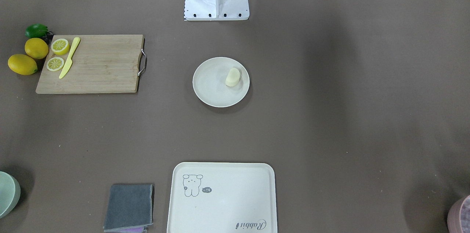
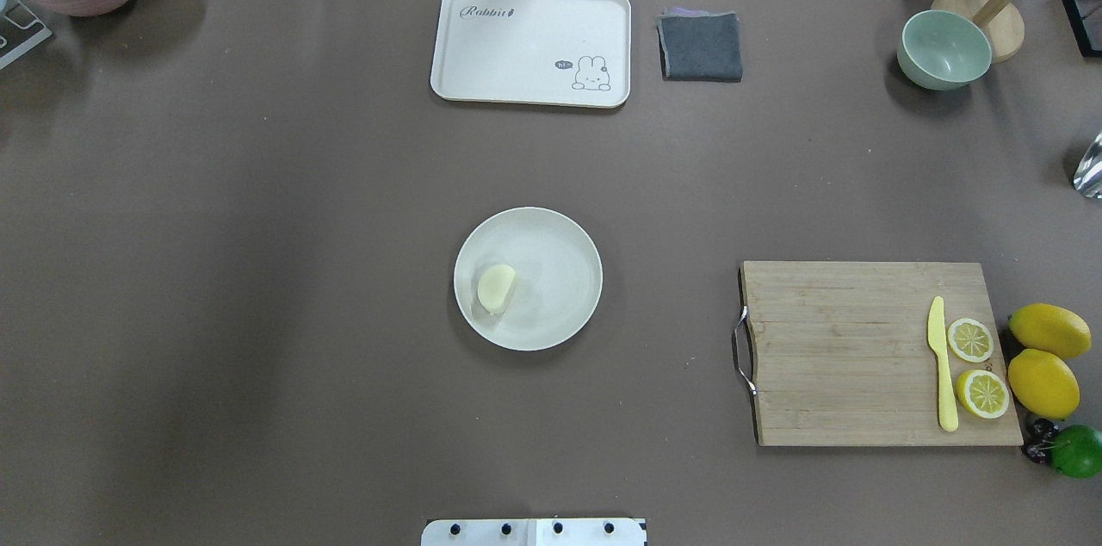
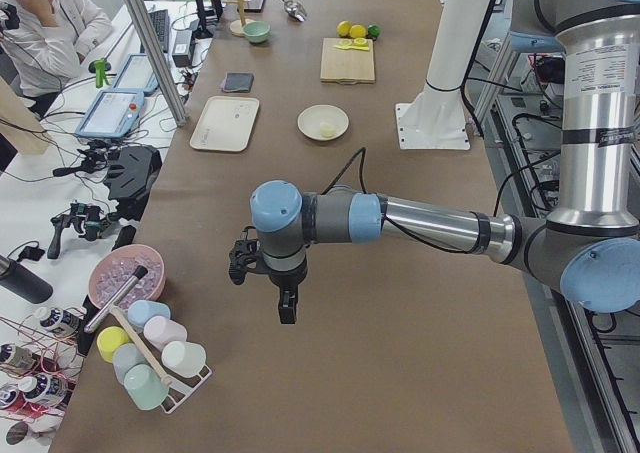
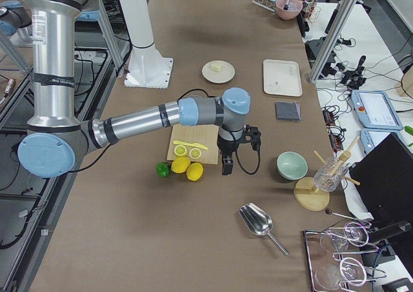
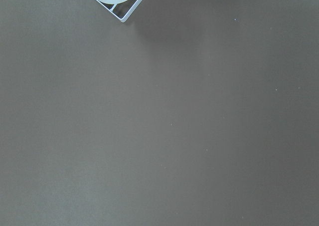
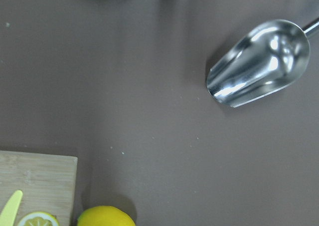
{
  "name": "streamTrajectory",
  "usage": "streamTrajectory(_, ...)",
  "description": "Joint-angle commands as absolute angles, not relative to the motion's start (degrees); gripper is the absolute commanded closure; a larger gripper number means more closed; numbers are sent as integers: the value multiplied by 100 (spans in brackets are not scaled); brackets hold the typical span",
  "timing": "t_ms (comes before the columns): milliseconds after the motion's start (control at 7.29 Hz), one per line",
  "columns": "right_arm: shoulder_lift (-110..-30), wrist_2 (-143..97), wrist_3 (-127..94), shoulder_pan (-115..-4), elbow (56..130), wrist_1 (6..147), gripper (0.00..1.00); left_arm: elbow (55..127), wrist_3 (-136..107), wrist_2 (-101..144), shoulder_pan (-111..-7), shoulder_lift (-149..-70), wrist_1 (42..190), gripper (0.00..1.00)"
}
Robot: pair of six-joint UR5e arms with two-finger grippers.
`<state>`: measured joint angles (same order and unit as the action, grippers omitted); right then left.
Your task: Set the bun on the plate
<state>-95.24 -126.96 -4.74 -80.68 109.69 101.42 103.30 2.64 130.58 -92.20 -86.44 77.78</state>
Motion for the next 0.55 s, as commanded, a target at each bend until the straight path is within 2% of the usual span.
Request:
streamTrajectory(0, -9870, -12639, -431, -8191, 10864, 10037, 0, 10336, 264, 13060, -9220, -8605, 7778, 2)
streamTrajectory(412, -9905, -12701, -413, -8297, 10732, 10081, 0, 10336, 264, 13061, -9220, -8604, 7778, 2)
